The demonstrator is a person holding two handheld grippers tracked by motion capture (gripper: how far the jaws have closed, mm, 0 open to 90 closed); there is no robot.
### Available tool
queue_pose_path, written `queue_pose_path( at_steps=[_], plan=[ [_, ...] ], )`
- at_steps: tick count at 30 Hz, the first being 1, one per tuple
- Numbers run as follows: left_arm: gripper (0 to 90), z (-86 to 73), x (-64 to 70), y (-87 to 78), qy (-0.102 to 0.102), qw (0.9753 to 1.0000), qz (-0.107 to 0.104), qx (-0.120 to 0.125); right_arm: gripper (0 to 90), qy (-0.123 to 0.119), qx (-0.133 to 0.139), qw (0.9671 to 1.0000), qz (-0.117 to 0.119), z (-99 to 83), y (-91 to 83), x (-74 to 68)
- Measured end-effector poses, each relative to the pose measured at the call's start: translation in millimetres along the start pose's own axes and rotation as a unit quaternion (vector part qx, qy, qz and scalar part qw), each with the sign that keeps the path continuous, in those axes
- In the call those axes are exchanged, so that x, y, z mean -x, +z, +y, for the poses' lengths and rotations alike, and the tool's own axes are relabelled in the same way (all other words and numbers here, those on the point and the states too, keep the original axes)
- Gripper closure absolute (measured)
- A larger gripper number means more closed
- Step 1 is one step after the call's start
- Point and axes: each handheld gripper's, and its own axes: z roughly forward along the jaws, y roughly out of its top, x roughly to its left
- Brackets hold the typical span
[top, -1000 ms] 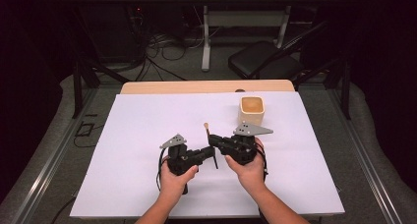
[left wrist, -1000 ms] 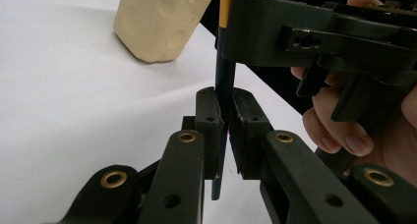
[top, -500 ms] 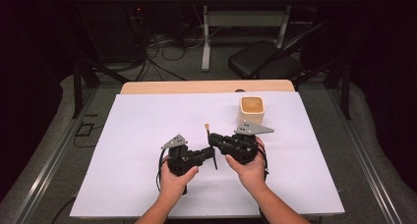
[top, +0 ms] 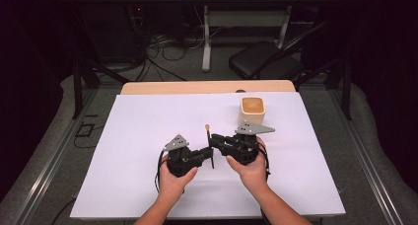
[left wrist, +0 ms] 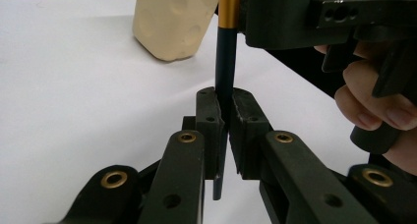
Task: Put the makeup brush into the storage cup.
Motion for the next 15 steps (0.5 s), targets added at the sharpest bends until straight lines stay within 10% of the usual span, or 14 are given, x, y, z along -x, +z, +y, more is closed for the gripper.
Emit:
queue_pose_path(
  at_steps=[15],
  plan=[
    [83.4,0.2,2.6,-1.1,0.034,0.9991,0.023,-0.012,75.3,0.002,-0.002,1.0000,0.002,1.8,-0.7,-0.3]
  ],
)
